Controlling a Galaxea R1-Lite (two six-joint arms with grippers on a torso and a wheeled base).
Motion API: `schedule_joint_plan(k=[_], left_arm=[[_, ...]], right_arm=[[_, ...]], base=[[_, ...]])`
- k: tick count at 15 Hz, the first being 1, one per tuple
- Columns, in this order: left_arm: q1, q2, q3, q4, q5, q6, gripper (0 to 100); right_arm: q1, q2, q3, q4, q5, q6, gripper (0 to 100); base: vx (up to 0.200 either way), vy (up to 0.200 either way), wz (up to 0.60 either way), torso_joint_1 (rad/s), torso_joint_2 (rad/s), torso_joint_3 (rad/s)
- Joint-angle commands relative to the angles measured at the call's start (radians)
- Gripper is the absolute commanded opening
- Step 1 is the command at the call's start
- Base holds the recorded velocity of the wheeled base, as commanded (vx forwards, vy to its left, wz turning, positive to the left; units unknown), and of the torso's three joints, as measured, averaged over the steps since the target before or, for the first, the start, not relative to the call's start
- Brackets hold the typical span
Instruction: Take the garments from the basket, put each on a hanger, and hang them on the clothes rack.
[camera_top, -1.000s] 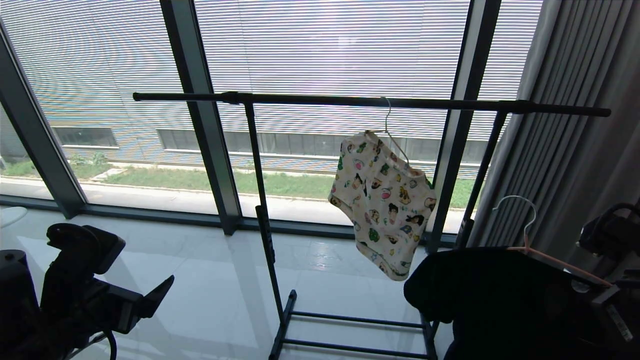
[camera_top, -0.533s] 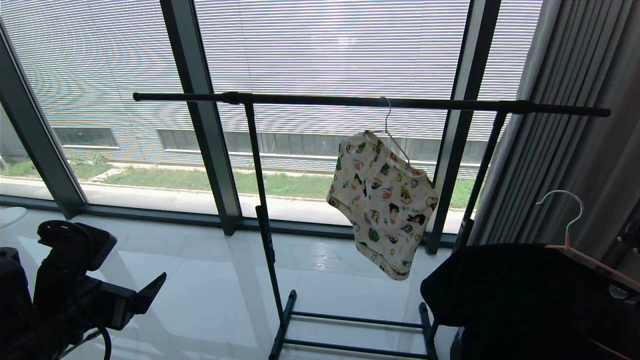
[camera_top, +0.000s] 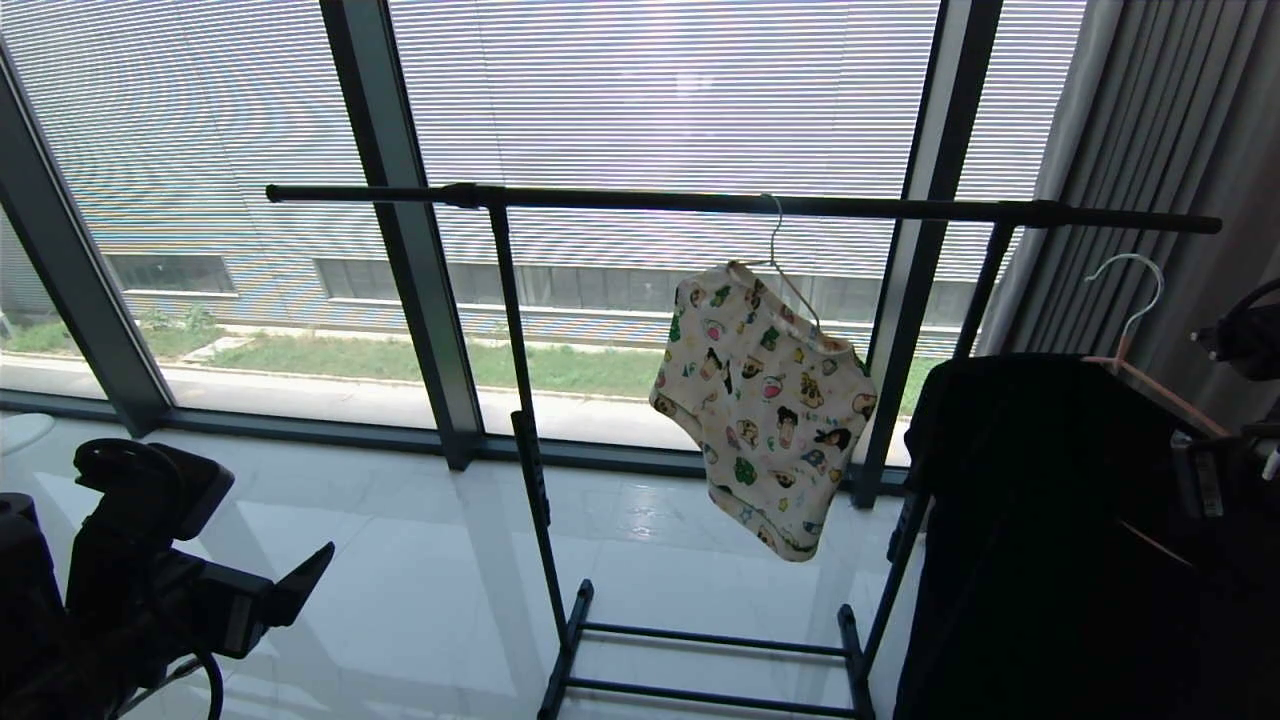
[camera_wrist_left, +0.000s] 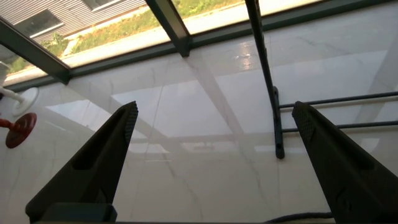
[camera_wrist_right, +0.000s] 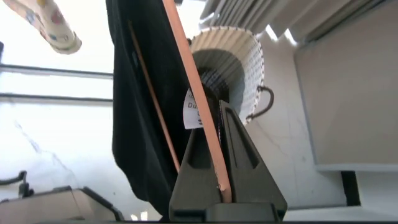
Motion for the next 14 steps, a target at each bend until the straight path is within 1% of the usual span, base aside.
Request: schedule_joint_plan(k=[1, 3, 6, 12, 14], left_arm=[[-0.005, -0.011, 0.001, -0.001, 0.0, 0.0, 100], [-0.008, -0.015, 0.002, -0.001, 0.0, 0.0, 100], [-0.024, -0.015, 0.001, -0.001, 0.0, 0.0, 100], [-0.044, -0.025, 0.002, -0.001, 0.0, -0.001, 100], [-0.044, -0.026, 0.001, -0.001, 0.0, -0.001, 100]], right_arm=[[0.012, 0.093, -0.048, -0.062, -0.002, -0.001, 0], [0.012, 0.103, -0.069, -0.073, 0.0, 0.001, 0], [0.012, 0.096, -0.075, -0.074, 0.001, 0.004, 0], [0.013, 0.098, -0.077, -0.156, 0.001, 0.004, 0], [0.013, 0.096, -0.078, -0.159, 0.001, 0.004, 0]], base=[[0.0, 0.0, 0.0, 0.0, 0.0, 0.0], [0.0, 0.0, 0.0, 0.0, 0.0, 0.0], [0.2, 0.0, 0.0, -0.007, -0.01, 0.002], [0.2, 0.0, 0.0, 0.008, 0.0, 0.002], [0.2, 0.0, 0.0, 0.007, 0.01, 0.005]])
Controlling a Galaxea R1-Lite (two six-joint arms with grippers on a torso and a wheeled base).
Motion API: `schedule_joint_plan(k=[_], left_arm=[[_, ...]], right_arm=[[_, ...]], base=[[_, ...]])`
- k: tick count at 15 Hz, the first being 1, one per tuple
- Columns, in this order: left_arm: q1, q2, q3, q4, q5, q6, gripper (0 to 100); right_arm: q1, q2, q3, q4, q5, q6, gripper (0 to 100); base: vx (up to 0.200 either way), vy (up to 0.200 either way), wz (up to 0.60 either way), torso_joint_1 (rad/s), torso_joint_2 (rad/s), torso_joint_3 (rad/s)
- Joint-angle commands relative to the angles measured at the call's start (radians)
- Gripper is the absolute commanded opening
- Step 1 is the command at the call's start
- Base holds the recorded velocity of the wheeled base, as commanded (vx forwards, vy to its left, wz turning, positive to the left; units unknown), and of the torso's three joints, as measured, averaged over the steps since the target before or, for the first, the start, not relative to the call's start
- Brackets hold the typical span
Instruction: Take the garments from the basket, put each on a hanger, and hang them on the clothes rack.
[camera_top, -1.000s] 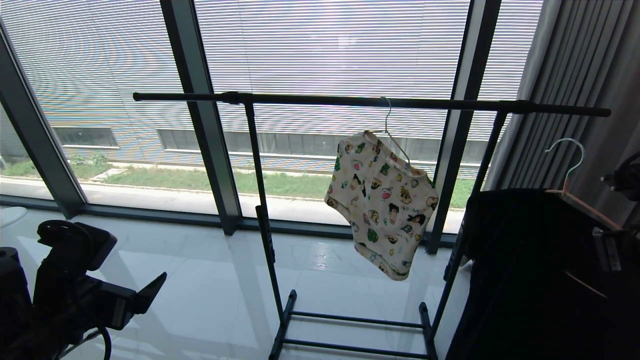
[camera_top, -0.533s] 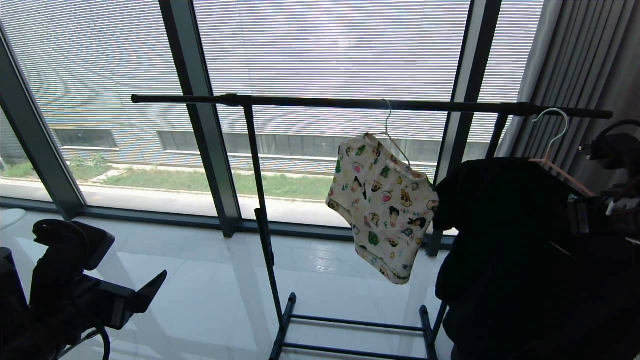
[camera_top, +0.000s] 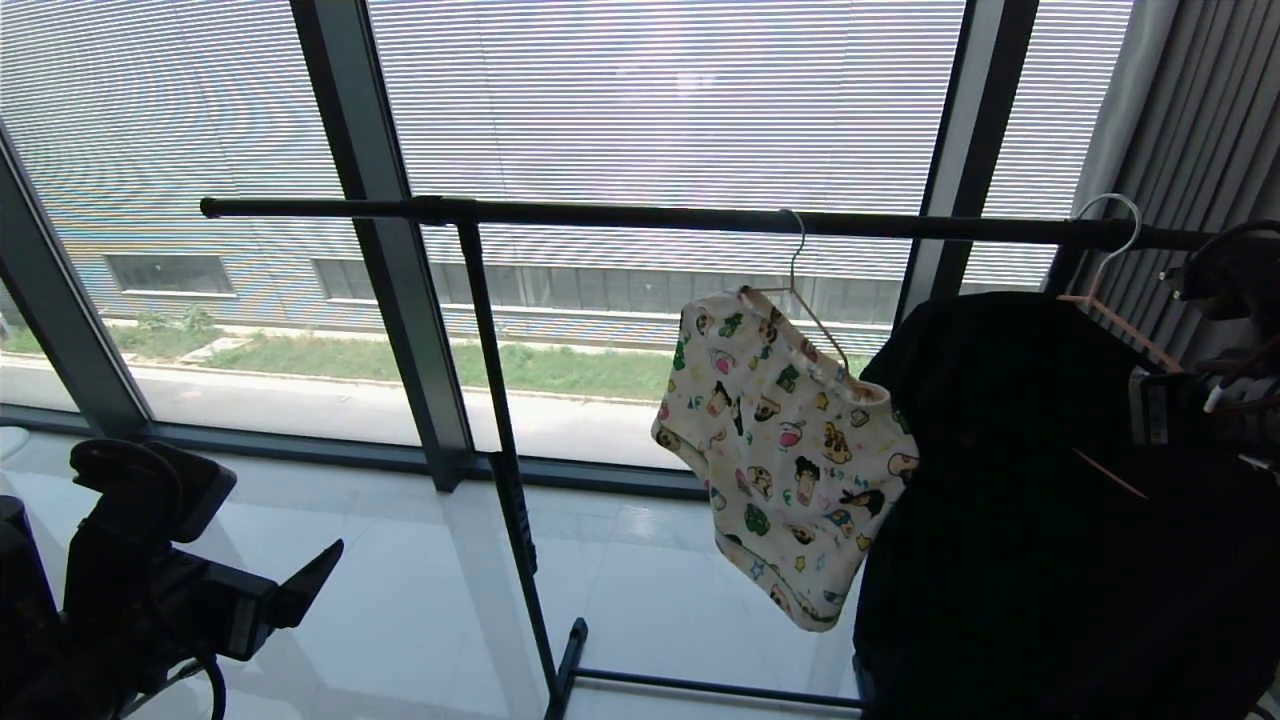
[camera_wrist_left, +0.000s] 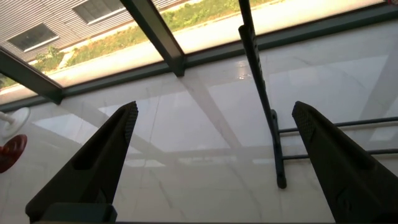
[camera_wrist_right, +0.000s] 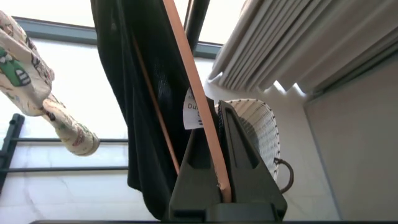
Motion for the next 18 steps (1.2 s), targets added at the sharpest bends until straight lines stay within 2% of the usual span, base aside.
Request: schedule_joint_plan(k=[1, 5, 11, 18], left_arm=[[-0.001, -0.002, -0.001, 0.0, 0.0, 0.0, 100], [-0.001, -0.006, 0.0, 0.0, 0.0, 0.0, 100], [-0.019, -0.026, 0.008, 0.0, 0.0, -0.002, 100], [-0.019, -0.026, 0.013, 0.0, 0.0, -0.002, 100]], right_arm=[[0.0, 0.0, -0.001, -0.001, 0.0, 0.0, 0], [0.009, 0.001, -0.001, -0.001, 0.0, 0.0, 0], [0.011, 0.015, -0.001, -0.002, 0.021, 0.0, 0], [0.009, 0.159, -0.094, -0.004, 0.029, -0.003, 0]], base=[[0.2, 0.0, 0.0, 0.002, 0.0, -0.002], [0.2, 0.0, 0.0, 0.005, 0.01, 0.0], [0.0, 0.0, 0.0, 0.0, 0.0, 0.0], [0.0, 0.0, 0.0, 0.0, 0.0, 0.0]])
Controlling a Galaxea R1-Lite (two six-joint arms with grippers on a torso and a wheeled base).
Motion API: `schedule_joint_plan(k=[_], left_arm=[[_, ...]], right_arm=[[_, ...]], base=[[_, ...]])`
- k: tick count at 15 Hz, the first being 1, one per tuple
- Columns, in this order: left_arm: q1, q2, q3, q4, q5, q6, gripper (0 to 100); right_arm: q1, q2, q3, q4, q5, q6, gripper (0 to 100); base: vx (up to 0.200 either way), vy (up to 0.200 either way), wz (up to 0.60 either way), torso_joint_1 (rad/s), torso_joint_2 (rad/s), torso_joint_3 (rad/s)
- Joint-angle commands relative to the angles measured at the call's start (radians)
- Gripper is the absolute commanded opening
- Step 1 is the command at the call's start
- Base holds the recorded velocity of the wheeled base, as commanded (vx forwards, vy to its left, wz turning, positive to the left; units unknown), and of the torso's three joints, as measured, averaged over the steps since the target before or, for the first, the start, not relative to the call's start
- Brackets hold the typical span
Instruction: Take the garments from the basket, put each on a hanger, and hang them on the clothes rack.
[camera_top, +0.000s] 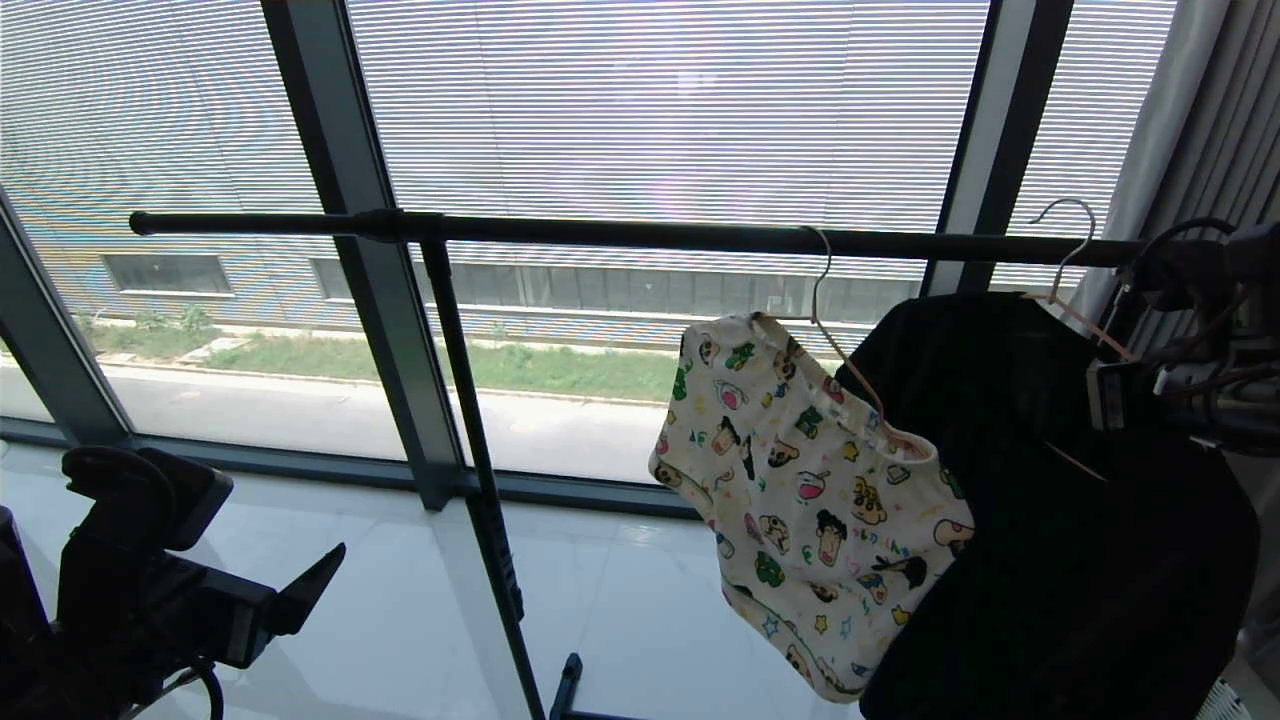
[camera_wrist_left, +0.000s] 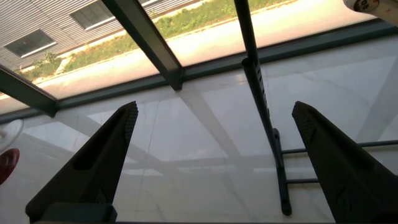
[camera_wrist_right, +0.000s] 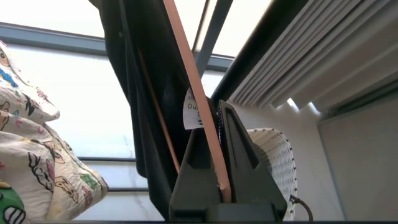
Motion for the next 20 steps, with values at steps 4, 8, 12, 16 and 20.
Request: schedule_joint_plan(k=[4, 8, 12, 16, 20], left_arm=[[0.0, -0.001, 0.001, -0.001, 0.001, 0.0, 100], [0.0, -0.001, 0.001, -0.001, 0.001, 0.0, 100], [0.002, -0.001, 0.001, -0.001, 0.001, 0.0, 100], [0.011, -0.091, 0.018, -0.001, 0.005, 0.0, 100], [0.031, -0.317, 0.139, 0.001, 0.139, 0.0, 100]], right_arm=[[0.007, 0.087, -0.019, -0.012, -0.003, 0.0, 0], [0.007, 0.096, -0.021, -0.015, -0.003, 0.002, 0], [0.01, 0.074, -0.016, -0.008, -0.006, 0.003, 100], [0.029, -0.159, 0.06, 0.143, -0.012, 0.011, 100], [-0.057, -0.47, 0.195, 0.181, -0.015, 0.014, 100]], base=[[0.0, 0.0, 0.0, 0.0, 0.0, 0.0], [0.0, 0.0, 0.0, 0.0, 0.0, 0.0], [0.0, 0.0, 0.0, 0.0, 0.0, 0.0], [0.0, 0.0, 0.0, 0.0, 0.0, 0.0], [0.0, 0.0, 0.0, 0.0, 0.0, 0.0]])
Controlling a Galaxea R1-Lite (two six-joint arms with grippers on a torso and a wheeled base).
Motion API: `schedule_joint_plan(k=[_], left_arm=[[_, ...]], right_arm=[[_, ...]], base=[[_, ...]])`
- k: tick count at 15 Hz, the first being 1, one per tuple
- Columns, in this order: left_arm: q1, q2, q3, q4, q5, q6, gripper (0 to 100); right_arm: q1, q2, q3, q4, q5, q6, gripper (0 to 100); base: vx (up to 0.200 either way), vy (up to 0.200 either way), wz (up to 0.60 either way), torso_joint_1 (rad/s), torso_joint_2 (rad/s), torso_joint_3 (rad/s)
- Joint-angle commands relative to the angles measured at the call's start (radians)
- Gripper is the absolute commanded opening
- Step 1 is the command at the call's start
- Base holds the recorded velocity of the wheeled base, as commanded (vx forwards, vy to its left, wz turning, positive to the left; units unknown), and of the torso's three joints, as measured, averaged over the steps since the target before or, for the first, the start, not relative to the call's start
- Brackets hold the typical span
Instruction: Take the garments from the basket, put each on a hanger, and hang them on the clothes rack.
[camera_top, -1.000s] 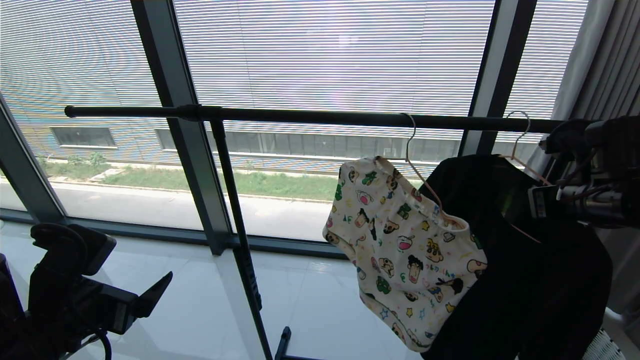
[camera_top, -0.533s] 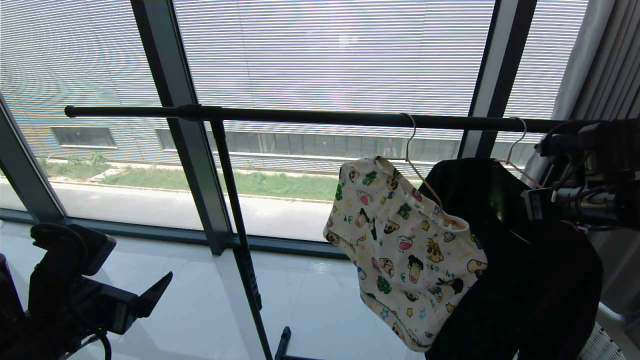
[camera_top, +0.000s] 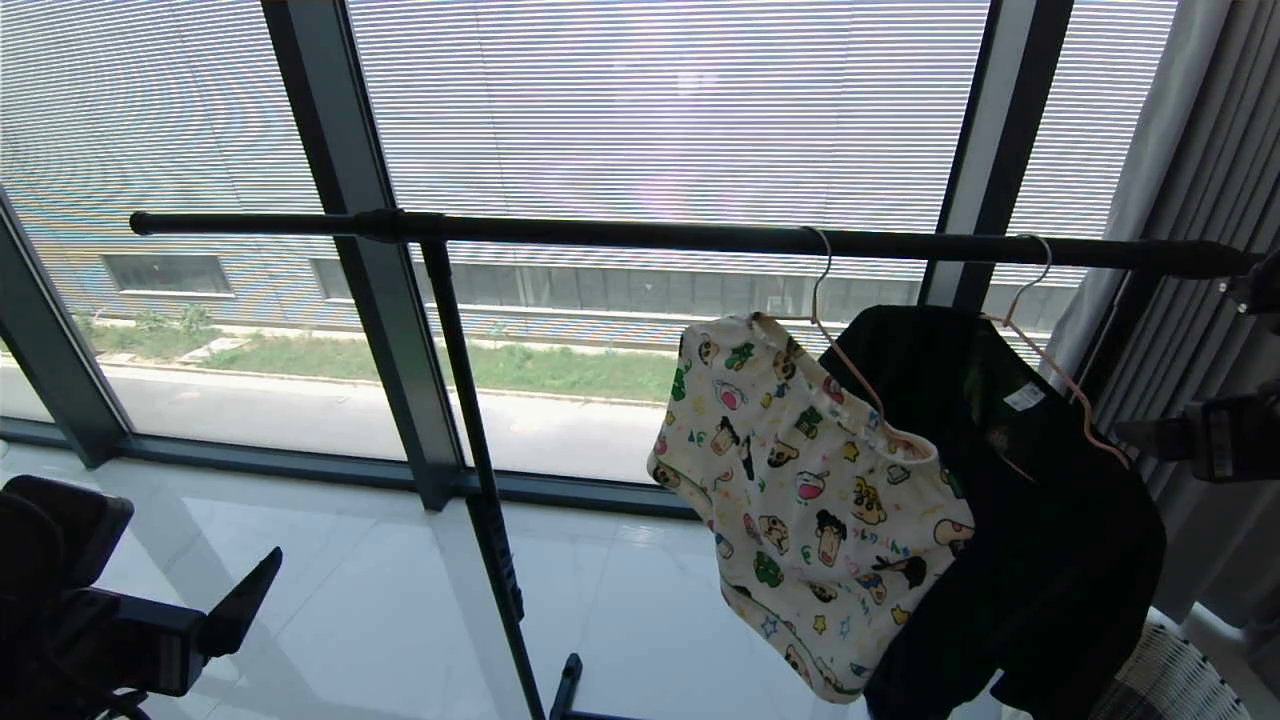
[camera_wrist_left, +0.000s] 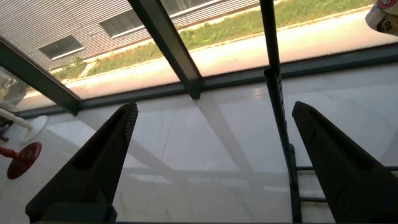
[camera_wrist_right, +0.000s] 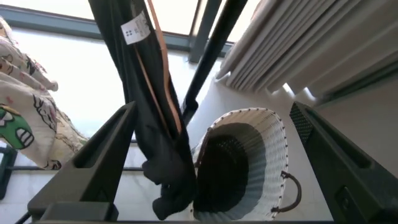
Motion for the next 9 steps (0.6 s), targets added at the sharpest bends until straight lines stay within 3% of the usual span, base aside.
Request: schedule_joint_plan(k=[1, 3, 4, 5, 7, 8, 9], left_arm=[[0.015, -0.208, 0.101, 0.01, 0.08, 0.0, 100], [0.017, -0.379, 0.101, 0.121, 0.158, -0.014, 100], [0.018, -0.406, 0.101, 0.144, 0.172, -0.014, 100], [0.02, -0.566, 0.101, 0.285, 0.232, -0.011, 100], [0.023, -1.014, 0.101, 0.635, 0.278, 0.046, 100], [0.063, -1.067, 0.101, 0.722, 0.31, 0.067, 100], [0.054, -1.067, 0.101, 0.714, 0.381, 0.067, 100]], right_arm=[[-0.071, -0.319, 0.156, 0.019, -0.001, -0.002, 100], [-0.121, -0.534, 0.292, 0.028, -0.04, -0.01, 100], [-0.129, -0.563, 0.311, 0.028, -0.051, -0.01, 100], [-0.172, -0.71, 0.386, 0.031, -0.089, -0.011, 100], [-0.204, -0.985, 0.47, 0.102, -0.092, -0.016, 100], [-0.201, -1.075, 0.472, 0.151, -0.084, -0.031, 100], [-0.201, -1.149, 0.476, 0.183, -0.078, -0.054, 100]], base=[[0.0, 0.0, 0.0, 0.0, 0.0, 0.0], [0.0, 0.0, 0.0, 0.0, 0.0, 0.0], [0.0, 0.0, 0.0, 0.0, 0.0, 0.0], [0.0, 0.0, 0.0, 0.0, 0.0, 0.0], [0.0, 0.0, 0.0, 0.0, 0.0, 0.0], [0.0, 0.0, 0.0, 0.0, 0.0, 0.0], [0.0, 0.0, 0.0, 0.0, 0.0, 0.0]])
